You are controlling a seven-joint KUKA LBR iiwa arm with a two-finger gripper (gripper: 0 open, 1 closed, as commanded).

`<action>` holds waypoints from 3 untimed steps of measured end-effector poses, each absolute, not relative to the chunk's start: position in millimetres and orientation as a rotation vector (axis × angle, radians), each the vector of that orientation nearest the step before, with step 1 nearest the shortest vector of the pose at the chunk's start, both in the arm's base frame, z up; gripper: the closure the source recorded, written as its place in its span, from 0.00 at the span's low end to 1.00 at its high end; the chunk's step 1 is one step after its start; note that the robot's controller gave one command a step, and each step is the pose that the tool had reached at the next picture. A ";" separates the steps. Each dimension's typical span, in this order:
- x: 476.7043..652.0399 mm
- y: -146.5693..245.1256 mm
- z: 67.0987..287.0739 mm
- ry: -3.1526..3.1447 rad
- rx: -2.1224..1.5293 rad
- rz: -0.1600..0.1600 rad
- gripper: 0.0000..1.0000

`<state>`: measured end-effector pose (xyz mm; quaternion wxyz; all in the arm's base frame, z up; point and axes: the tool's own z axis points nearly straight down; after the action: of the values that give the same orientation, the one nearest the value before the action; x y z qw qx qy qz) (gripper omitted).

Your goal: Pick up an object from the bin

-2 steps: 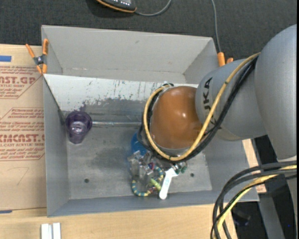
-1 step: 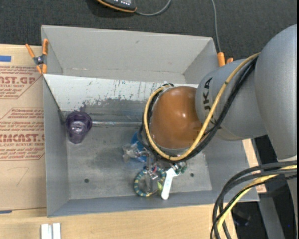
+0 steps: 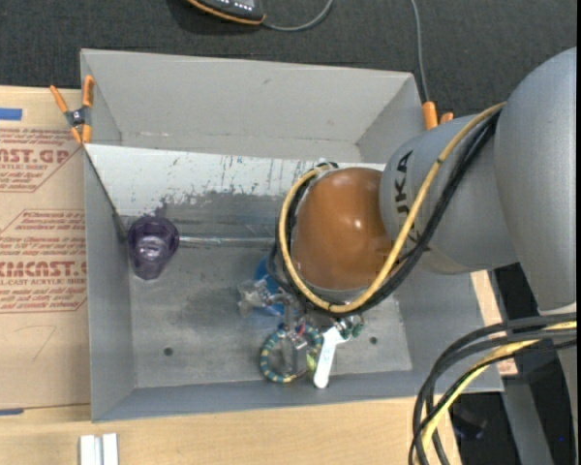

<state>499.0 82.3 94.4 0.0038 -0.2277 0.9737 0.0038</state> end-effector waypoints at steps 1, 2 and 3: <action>498.9 80.8 94.4 3.051 -0.715 0.013 0.00; 498.1 72.2 93.7 3.049 -0.711 0.017 0.00; 493.3 46.5 70.2 2.946 -1.063 0.016 1.00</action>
Offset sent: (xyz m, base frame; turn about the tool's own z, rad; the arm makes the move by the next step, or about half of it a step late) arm -0.0135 -0.0168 -0.0244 0.1132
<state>493.3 46.5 70.2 0.0049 -0.3393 0.9407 0.0053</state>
